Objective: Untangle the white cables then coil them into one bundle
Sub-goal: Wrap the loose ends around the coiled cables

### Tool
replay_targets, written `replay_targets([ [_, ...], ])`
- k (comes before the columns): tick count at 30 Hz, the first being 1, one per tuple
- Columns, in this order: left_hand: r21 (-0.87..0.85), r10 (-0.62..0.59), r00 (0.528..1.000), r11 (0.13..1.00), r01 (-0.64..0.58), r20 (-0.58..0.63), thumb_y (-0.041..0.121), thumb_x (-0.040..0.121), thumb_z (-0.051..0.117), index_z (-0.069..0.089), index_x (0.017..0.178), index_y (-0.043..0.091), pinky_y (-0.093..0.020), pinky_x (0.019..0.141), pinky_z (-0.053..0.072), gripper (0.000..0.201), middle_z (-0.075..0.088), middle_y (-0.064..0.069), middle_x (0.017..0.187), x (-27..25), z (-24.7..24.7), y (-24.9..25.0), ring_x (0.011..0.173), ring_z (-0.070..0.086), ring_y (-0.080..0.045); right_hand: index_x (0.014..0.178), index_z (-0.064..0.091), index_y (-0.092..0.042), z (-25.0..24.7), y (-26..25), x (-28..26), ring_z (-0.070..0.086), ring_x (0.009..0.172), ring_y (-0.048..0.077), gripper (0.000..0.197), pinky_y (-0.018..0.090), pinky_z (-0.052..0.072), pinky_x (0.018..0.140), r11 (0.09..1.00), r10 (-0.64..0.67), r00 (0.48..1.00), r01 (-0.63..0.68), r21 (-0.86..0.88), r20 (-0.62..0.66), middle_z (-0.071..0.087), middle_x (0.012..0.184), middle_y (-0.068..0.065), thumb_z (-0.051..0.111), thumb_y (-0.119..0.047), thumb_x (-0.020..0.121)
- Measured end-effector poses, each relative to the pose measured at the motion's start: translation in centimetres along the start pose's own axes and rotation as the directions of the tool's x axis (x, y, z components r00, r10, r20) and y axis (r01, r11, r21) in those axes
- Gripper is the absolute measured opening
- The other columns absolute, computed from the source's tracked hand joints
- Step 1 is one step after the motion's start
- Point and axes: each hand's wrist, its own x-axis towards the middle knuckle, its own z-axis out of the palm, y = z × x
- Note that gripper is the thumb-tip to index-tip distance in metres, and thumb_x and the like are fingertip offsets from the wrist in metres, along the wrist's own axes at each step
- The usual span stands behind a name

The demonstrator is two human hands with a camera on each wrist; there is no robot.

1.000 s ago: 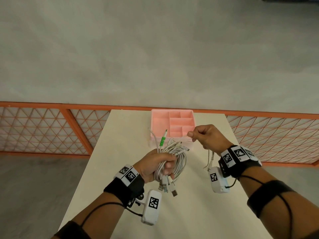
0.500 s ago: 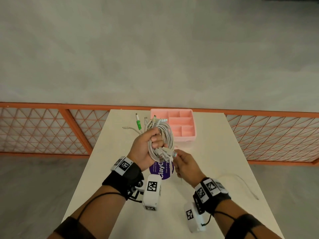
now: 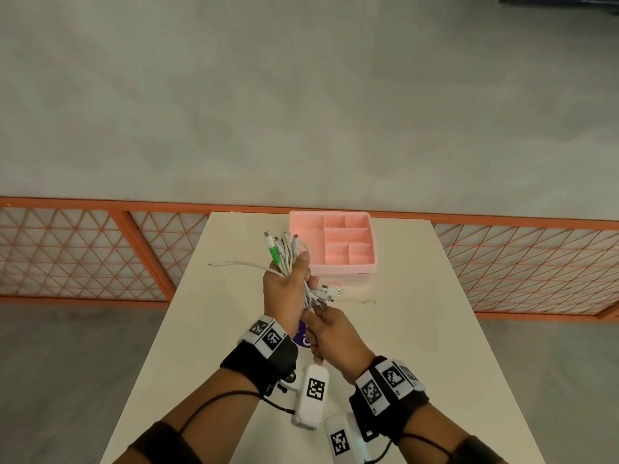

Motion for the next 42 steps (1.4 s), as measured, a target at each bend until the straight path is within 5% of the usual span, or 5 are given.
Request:
replay_targets([
  [12, 0.306, 0.179, 0.976, 0.928, -0.210, 0.128, 0.030, 0.088, 0.074, 0.058, 0.129, 0.020, -0.031, 0.066, 0.054, 0.044, 0.069, 0.001, 0.086, 0.4, -1.7, -2.0, 0.067, 0.061, -0.014, 0.062, 0.053, -0.009, -2.7, -4.2, -0.9, 0.038, 0.041, 0.007, 0.036, 0.016, 0.034, 0.042, 0.932, -0.059, 0.982, 0.119, -0.343, 0.181, 0.045, 0.050, -0.002, 0.050, -0.011, 0.097],
  [20, 0.376, 0.000, 0.945, 0.917, -0.130, 0.327, 0.058, 0.083, 0.052, 0.063, 0.079, 0.009, -0.027, 0.055, 0.048, 0.051, 0.060, 0.001, 0.054, -0.8, -1.3, -0.2, 0.049, 0.057, -0.015, 0.078, 0.075, -0.016, -6.4, -8.0, 0.8, 0.053, 0.056, 0.025, 0.021, 0.037, 0.050, 0.059, 0.738, -0.132, 0.944, 0.298, -0.606, 0.303, 0.072, 0.073, 0.006, 0.059, -0.019, 0.092],
  [27, 0.280, -0.238, 0.792, 0.956, 0.089, 0.563, 0.069, 0.080, 0.062, 0.057, 0.085, 0.000, -0.044, 0.074, 0.059, 0.070, 0.040, 0.001, 0.055, -1.5, -1.6, 0.2, 0.042, 0.041, -0.015, 0.082, 0.076, -0.018, -8.6, -11.3, 1.9, 0.065, 0.073, 0.013, 0.008, 0.029, 0.051, 0.075, 0.642, -0.242, 0.923, 0.384, -0.664, 0.300, 0.074, 0.081, -0.001, 0.080, -0.024, 0.081],
  [37, 0.108, -0.327, 0.706, 0.935, 0.337, 0.629, 0.015, 0.091, 0.062, 0.063, 0.101, 0.002, -0.039, 0.066, 0.057, 0.017, 0.034, 0.000, 0.052, -1.2, -2.1, 1.0, 0.037, 0.037, -0.012, 0.088, 0.078, -0.012, -10.9, -9.8, 4.2, 0.067, 0.083, 0.026, 0.005, 0.038, 0.053, 0.083, 0.824, -0.378, 0.912, 0.411, -0.391, 0.161, 0.074, 0.087, 0.010, 0.076, -0.016, 0.085],
  [42, 0.013, -0.310, 0.685, 0.916, 0.402, 0.660, 0.020, 0.097, 0.053, 0.060, 0.071, 0.016, -0.037, 0.067, 0.056, 0.028, 0.035, 0.006, 0.049, -1.2, -2.3, 1.9, 0.038, 0.037, -0.009, 0.098, 0.074, -0.006, -10.8, -7.3, 4.1, 0.059, 0.056, -0.004, 0.013, 0.009, 0.041, 0.053, 0.926, -0.317, 0.948, 0.310, -0.214, 0.002, 0.068, 0.064, -0.013, 0.062, -0.011, 0.095],
])
